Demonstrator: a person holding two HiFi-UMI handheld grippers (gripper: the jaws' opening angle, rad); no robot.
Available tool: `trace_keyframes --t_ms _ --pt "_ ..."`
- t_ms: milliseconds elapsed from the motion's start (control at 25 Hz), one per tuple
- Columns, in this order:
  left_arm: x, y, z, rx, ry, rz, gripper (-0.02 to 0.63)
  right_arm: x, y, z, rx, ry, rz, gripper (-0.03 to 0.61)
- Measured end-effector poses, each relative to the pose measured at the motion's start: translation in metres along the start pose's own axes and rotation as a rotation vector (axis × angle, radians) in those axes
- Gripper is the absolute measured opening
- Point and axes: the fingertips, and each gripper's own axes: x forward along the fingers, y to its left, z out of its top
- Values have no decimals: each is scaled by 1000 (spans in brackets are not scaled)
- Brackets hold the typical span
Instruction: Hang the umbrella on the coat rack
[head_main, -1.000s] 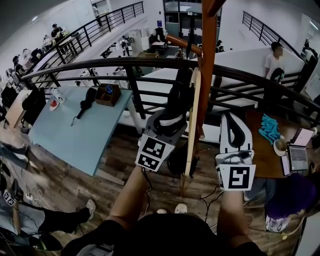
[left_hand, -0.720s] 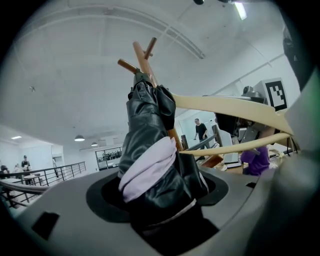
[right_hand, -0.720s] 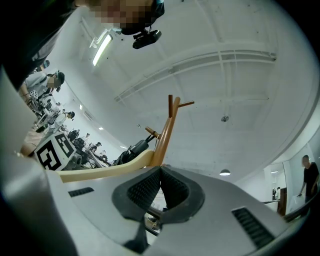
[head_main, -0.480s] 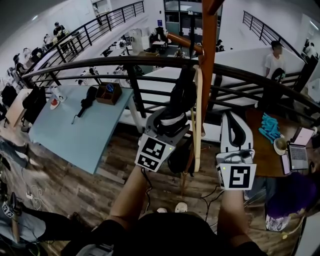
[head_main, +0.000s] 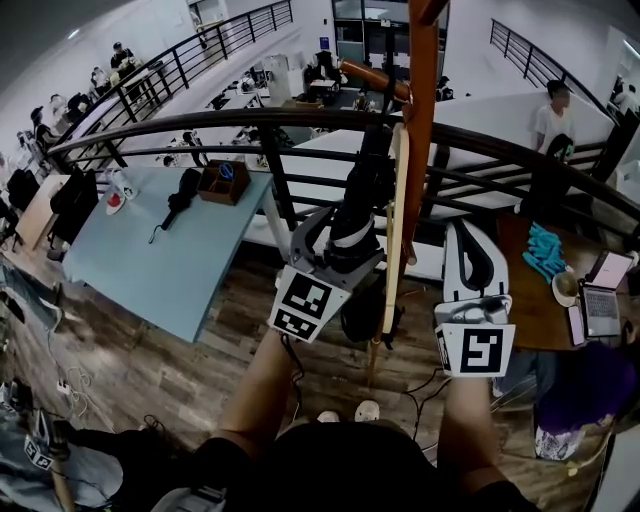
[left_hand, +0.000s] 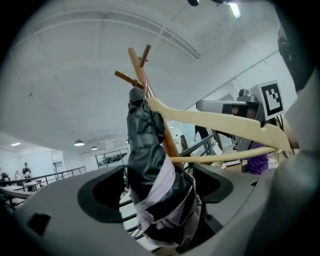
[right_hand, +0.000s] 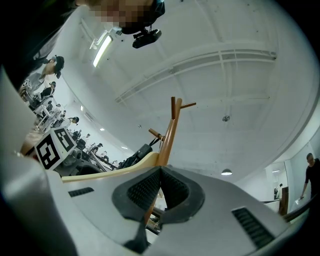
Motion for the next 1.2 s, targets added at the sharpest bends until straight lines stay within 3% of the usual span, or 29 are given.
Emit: trace_keyframes --t_ms 1200 --pt "-41 -4 10 14 -62 5 414 -23 29 1 3 34 -6 28"
